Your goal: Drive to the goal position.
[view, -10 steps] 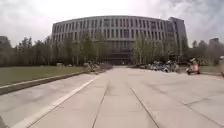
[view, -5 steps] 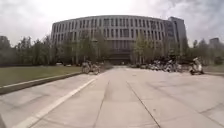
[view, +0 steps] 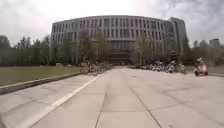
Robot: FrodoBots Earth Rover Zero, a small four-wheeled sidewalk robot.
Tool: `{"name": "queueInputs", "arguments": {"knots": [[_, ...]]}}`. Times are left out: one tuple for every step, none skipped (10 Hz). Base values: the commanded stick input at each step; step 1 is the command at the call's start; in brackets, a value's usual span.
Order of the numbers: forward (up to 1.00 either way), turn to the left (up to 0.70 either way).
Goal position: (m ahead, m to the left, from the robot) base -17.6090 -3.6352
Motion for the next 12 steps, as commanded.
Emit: {"name": "queueInputs", "arguments": {"knots": [[0.7, -0.34], [0.7, -0.34], [0.7, -0.34], [0.7, -0.34], [0.7, -0.34], [0.7, -0.34], [0.7, -0.34], [0.7, -0.34], [0.7, -0.34], [0.7, -0.34], [0.7, -0.34], [0.7, -0.34]]}}
